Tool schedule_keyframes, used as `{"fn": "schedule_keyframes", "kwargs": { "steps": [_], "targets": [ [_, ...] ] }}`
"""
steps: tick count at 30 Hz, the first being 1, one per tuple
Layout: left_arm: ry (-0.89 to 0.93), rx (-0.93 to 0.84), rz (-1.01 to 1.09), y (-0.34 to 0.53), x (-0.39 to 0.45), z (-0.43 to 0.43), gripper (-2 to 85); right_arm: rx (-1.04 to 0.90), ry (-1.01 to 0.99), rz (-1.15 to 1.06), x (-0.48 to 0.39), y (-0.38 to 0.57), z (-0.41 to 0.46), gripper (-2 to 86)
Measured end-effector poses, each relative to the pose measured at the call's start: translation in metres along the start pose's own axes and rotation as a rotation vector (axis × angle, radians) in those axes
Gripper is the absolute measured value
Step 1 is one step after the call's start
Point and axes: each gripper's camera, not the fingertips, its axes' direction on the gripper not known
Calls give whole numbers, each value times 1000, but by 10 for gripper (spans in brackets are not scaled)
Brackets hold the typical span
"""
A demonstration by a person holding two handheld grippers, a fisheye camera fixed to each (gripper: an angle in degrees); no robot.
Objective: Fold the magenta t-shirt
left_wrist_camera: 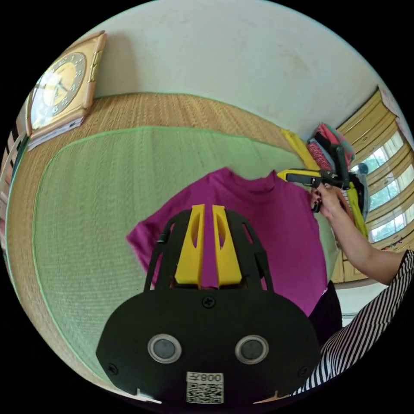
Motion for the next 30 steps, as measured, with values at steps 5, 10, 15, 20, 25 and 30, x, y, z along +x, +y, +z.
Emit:
{"fn": "schedule_keyframes", "kwargs": {
  "steps": [5, 10, 15, 20, 25, 30],
  "targets": [
    [-30, -53, -103, 25, -11, 14, 5, -58, 74, 58, 3, 0, 25, 1],
    [-45, -30, -104, 30, 11, 22, 2, -70, 126, 85, 11, 3, 22, 1],
    [15, 42, -89, 38, 40, 26, 2, 41, 73, 76, 2, 26, -3, 1],
    [-19, -21, -147, 55, 55, 53, 2, -71, 103, 23, -7, 43, 22, 1],
    [41, 21, -184, 60, 78, 68, 6, 49, -4, 101, 17, 77, -13, 1],
    [219, 67, -39, 46, 140, 85, 21, 248, -43, 163, 34, 181, -86, 6]
  ]
}}
